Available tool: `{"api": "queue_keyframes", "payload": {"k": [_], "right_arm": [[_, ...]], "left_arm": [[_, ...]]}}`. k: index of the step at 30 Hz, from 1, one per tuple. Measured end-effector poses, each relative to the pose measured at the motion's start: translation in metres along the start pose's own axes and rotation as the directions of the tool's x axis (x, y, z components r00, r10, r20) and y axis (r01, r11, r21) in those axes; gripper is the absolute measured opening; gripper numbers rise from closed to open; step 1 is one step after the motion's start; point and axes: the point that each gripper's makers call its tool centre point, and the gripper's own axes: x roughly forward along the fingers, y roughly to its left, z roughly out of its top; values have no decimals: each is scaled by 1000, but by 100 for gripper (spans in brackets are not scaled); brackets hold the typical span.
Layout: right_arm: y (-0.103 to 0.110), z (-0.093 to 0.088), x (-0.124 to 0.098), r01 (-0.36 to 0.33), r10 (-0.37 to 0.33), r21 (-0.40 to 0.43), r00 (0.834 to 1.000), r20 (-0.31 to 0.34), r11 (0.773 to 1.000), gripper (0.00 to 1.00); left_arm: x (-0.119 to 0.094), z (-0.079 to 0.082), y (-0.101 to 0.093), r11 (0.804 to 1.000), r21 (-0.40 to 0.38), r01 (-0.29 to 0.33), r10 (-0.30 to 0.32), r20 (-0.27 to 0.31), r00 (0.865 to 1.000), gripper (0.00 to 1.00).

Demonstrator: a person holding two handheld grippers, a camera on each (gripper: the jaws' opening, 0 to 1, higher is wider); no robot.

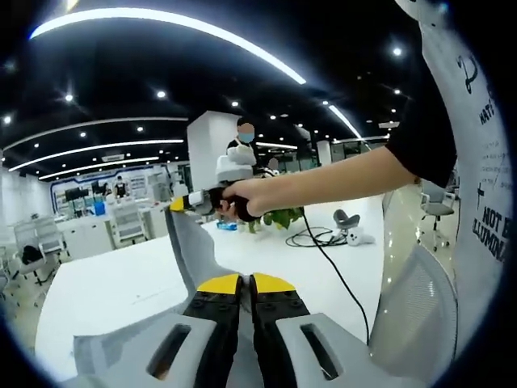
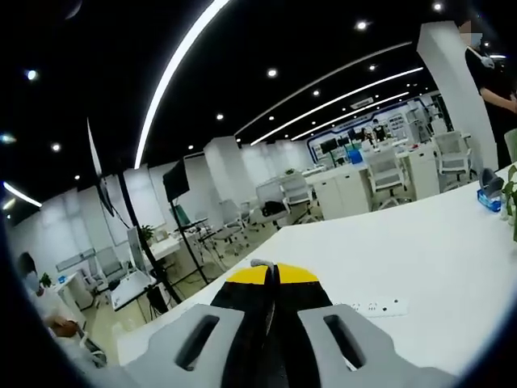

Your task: Fold the towel on the table until its edges align and the towel forms a compact rectangular stack.

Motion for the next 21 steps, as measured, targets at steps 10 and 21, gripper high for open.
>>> {"api": "queue_keyframes", "payload": {"k": [10, 21], "right_arm": [[40, -3, 30, -33, 33, -12, 999, -2, 999, 0], [82, -14, 62, -77, 77, -11, 997, -4, 997, 0]], "left_arm": [[-31, -6, 33, 998, -20, -58, 58, 3, 998, 4], [-69, -19, 73, 987, -49, -152, 152, -3, 988, 4]]}}
